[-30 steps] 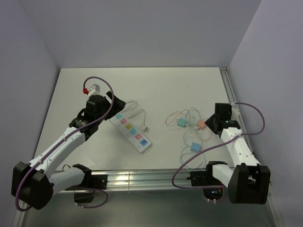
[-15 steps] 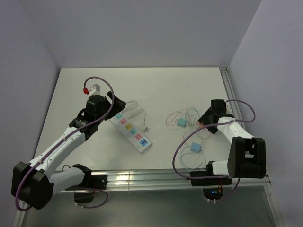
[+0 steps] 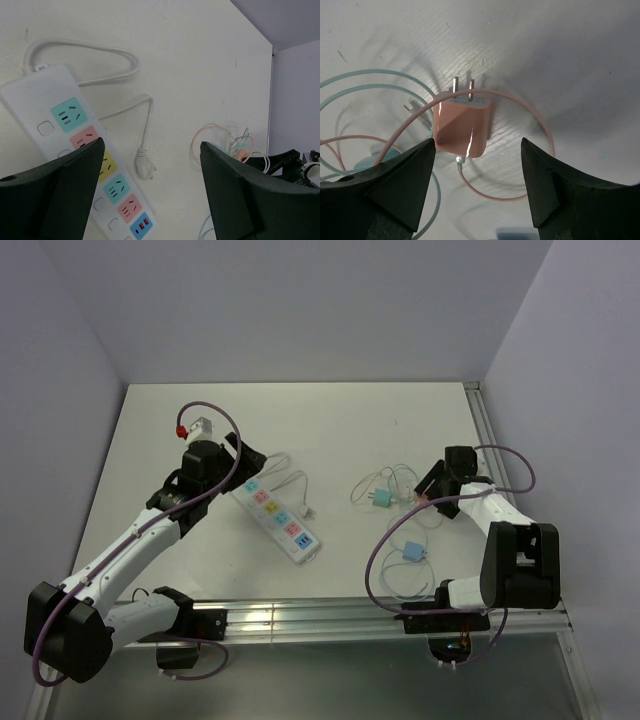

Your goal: Insert the plug

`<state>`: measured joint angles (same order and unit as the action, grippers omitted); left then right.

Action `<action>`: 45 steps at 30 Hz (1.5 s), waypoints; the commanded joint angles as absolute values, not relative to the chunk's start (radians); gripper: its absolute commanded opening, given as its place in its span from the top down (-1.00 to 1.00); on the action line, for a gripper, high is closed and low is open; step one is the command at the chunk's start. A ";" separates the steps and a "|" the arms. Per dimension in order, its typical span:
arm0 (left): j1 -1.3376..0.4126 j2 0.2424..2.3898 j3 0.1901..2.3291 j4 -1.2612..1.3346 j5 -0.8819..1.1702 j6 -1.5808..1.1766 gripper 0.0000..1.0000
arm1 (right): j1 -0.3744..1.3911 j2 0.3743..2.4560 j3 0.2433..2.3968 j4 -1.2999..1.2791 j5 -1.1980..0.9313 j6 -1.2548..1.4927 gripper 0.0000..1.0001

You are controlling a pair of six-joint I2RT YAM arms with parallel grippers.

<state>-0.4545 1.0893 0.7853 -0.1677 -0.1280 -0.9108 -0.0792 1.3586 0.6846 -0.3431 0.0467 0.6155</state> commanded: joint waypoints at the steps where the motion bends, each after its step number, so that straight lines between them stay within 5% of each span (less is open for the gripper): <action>1: -0.459 1.080 0.781 -0.129 -0.121 -0.899 -0.66 | -0.083 1.373 0.732 -0.304 0.031 0.606 -0.53; 7: -0.459 1.091 0.788 -0.133 -0.120 -0.893 -0.66 | -0.071 1.453 0.753 -0.305 0.057 0.612 -0.50; 13: -0.459 1.091 0.788 -0.133 -0.120 -0.891 -0.66 | -0.064 1.457 0.750 -0.316 0.090 0.611 -0.26; 16: -0.459 1.097 0.793 -0.141 -0.117 -0.890 -0.66 | -0.063 1.410 0.758 -0.328 0.123 0.607 0.31; 17: -0.457 1.097 0.793 -0.140 -0.118 -0.893 -0.66 | -0.063 1.398 0.768 -0.342 0.130 0.606 0.71; 20: -0.459 1.092 0.785 -0.130 -0.114 -0.894 -0.66 | -0.063 1.376 0.822 -0.412 0.156 0.588 1.00; 30: -0.459 1.089 0.790 -0.140 -0.106 -0.884 -0.66 | -0.005 1.206 1.009 -0.543 0.242 0.514 1.00; 40: -0.459 1.078 0.790 -0.130 -0.063 -0.874 -0.60 | 0.238 1.161 1.323 -0.617 0.420 0.408 1.00; 45: -0.459 1.060 0.790 -0.084 0.014 -0.844 -0.52 | 0.250 1.144 1.434 -0.538 0.302 0.299 1.00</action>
<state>-0.4553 1.0931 0.7849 -0.1562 -0.0570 -0.8841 0.2451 1.1847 1.3495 -0.6044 0.3317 0.3901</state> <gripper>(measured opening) 0.768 0.522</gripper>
